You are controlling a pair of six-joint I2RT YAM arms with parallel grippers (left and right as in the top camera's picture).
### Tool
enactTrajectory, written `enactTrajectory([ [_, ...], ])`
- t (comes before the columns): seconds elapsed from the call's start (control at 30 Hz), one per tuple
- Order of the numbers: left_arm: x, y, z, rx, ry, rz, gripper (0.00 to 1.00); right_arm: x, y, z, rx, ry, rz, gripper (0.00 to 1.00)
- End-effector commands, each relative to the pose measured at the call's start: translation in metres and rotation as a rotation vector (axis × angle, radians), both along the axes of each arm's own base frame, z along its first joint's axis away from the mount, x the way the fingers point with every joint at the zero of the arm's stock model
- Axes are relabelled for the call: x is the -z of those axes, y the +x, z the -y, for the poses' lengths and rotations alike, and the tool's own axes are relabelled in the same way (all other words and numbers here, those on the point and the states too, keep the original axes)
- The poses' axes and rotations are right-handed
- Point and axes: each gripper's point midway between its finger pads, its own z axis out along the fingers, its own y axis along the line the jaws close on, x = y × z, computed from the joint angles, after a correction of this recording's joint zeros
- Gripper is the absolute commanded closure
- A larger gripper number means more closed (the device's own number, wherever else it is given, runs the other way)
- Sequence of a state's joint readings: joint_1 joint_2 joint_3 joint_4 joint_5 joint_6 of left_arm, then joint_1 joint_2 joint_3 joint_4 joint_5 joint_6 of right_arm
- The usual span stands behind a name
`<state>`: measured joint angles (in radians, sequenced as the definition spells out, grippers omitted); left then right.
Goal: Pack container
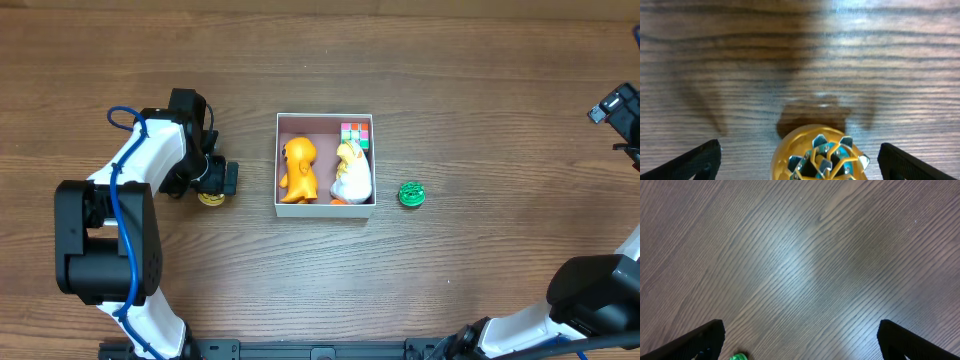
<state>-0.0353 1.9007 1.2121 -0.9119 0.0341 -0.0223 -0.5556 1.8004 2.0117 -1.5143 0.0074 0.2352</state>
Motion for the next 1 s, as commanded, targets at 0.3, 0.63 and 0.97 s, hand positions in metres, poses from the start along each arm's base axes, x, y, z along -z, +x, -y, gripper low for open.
enactTrajectory([
  [0.3, 0.005, -0.004, 0.002, 0.012, -0.019, -0.016, 0.00, -0.002, 0.000, 0.001, 0.006, -0.008, 0.006, 0.00],
  [0.63, 0.009, -0.009, 0.002, 0.012, -0.018, -0.028, 0.00, -0.002, 0.000, 0.001, 0.006, -0.008, 0.006, 0.00],
  [0.97, 0.017, -0.018, 0.002, 0.012, -0.017, -0.048, 0.00, -0.002, -0.001, 0.001, 0.006, -0.008, 0.005, 0.00],
])
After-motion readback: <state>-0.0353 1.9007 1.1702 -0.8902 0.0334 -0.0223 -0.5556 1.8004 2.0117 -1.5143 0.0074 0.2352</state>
